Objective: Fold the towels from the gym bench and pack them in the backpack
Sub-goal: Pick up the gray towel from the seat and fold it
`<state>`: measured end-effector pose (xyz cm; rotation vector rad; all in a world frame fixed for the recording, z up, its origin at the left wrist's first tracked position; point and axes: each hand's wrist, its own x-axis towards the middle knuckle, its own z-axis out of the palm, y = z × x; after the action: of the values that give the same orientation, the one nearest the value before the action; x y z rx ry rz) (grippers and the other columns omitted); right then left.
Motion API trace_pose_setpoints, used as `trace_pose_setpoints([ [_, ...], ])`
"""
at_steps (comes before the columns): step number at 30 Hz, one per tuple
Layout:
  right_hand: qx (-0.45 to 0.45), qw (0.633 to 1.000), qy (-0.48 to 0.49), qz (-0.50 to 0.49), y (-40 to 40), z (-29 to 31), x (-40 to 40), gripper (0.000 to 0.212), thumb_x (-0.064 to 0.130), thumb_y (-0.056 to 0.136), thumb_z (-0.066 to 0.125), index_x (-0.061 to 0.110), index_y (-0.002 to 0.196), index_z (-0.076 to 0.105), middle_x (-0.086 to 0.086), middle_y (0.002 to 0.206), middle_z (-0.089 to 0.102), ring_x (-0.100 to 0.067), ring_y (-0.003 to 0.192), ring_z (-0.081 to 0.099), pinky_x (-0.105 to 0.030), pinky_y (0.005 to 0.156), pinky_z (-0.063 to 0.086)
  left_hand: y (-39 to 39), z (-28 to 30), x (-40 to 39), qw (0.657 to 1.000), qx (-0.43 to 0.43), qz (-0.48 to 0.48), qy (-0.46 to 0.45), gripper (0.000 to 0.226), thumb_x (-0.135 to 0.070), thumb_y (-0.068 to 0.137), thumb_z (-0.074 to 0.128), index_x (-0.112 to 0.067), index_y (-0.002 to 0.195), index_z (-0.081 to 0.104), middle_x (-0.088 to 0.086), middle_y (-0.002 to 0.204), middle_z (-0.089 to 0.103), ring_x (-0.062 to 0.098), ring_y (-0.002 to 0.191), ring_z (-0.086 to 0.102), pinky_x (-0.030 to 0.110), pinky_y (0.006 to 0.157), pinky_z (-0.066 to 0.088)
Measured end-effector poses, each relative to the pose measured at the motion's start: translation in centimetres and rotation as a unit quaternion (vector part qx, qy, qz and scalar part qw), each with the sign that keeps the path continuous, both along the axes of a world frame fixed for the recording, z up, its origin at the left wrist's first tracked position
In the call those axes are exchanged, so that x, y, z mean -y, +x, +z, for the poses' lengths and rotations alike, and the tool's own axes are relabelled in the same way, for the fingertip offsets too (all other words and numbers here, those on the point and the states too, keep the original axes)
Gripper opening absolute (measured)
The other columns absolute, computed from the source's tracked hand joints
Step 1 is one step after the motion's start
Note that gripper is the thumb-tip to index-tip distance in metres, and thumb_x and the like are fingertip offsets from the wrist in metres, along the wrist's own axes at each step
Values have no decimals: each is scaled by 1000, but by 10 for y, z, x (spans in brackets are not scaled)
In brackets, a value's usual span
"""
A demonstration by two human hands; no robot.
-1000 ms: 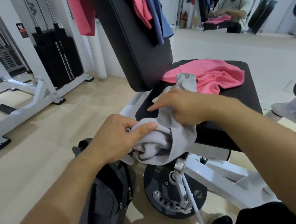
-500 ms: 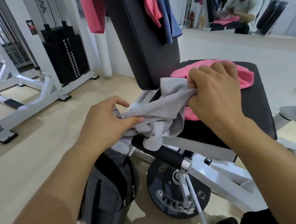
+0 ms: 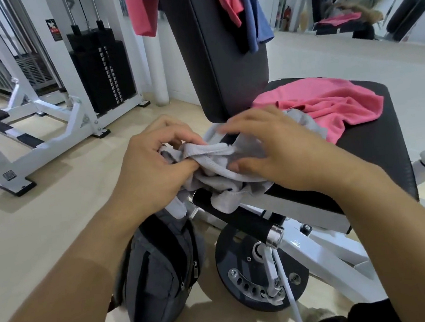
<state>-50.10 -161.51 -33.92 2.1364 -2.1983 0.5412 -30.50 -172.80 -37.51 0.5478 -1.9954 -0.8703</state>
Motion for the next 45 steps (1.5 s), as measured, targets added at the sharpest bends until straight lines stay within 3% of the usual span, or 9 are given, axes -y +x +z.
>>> trace_pose_setpoints([
  [3, 33, 998, -43, 28, -4, -11, 4, 14, 34, 91, 67, 22, 97, 65, 6, 109, 66, -16, 109, 53, -37, 95, 41, 0, -1, 0, 1000, 6, 21, -3, 30, -5, 77, 85, -30, 90, 74, -7, 97, 68, 7, 81, 61, 15, 75, 49],
  [12, 204, 919, -315, -120, -4, 17, -10, 15, 13, 86, 59, 9, 75, 50, -5, 60, 47, -8, 59, 39, -27, 54, 35, 1, -9, 14, 986, 36, 95, 130, 21, -18, 96, 67, -21, 77, 74, -4, 67, 71, 0, 64, 58, 13, 64, 45],
  [15, 204, 933, -266, -134, -1, 9, -4, 20, 21, 86, 64, 12, 70, 55, -1, 59, 52, -11, 58, 44, -36, 58, 42, 0, 2, 1, 976, -24, 8, 218, 38, -41, 97, 64, -8, 82, 75, 26, 80, 71, 20, 73, 65, 27, 70, 53],
  [20, 274, 945, -152, -89, 24, -4, 4, 25, 33, 86, 71, 15, 68, 68, 0, 62, 67, -6, 56, 55, -27, 56, 47, -13, 1, -11, 970, -26, -19, 242, 81, -75, 83, 55, 4, 95, 67, 12, 85, 66, 22, 82, 61, 43, 81, 47],
  [27, 273, 960, -56, 16, 23, -7, -4, 13, 25, 96, 67, 18, 92, 77, 7, 88, 70, -10, 82, 64, -34, 76, 53, -20, -1, -19, 969, -57, -57, 233, 31, -40, 78, 80, -21, 103, 79, 3, 99, 80, 21, 97, 75, 48, 92, 60],
  [33, 242, 970, -15, 17, 17, -6, -6, 13, 29, 92, 74, 17, 86, 74, 0, 82, 71, -11, 71, 65, -38, 70, 55, -16, 2, -16, 979, -28, -68, 189, 19, -23, 75, 84, -21, 93, 79, -3, 86, 80, 8, 79, 75, 19, 69, 57],
  [37, 175, 984, -20, -18, 8, 0, -10, 47, 46, 87, 74, 7, 66, 58, -12, 68, 63, -19, 58, 60, -30, 54, 49, -17, -1, -15, 990, -53, 38, 123, 16, -27, 79, 86, -20, 91, 78, 2, 84, 78, 24, 79, 74, 34, 70, 62],
  [40, 115, 992, -48, -18, -3, 7, -14, 38, 34, 85, 77, 13, 62, 54, -1, 68, 63, -16, 71, 59, -36, 73, 49, -13, -4, -6, 975, -121, 117, 147, 15, -30, 83, 84, -21, 92, 77, 4, 89, 78, 30, 87, 73, 47, 79, 62],
  [45, 51, 997, 2, -63, -18, -3, -12, 26, 31, 87, 71, 34, 111, 60, 15, 71, 58, 0, 73, 53, -32, 74, 42, -10, -7, 3, 960, -123, 127, 219, 10, -32, 83, 84, -28, 91, 78, -3, 89, 79, 15, 86, 75, 39, 82, 64],
])
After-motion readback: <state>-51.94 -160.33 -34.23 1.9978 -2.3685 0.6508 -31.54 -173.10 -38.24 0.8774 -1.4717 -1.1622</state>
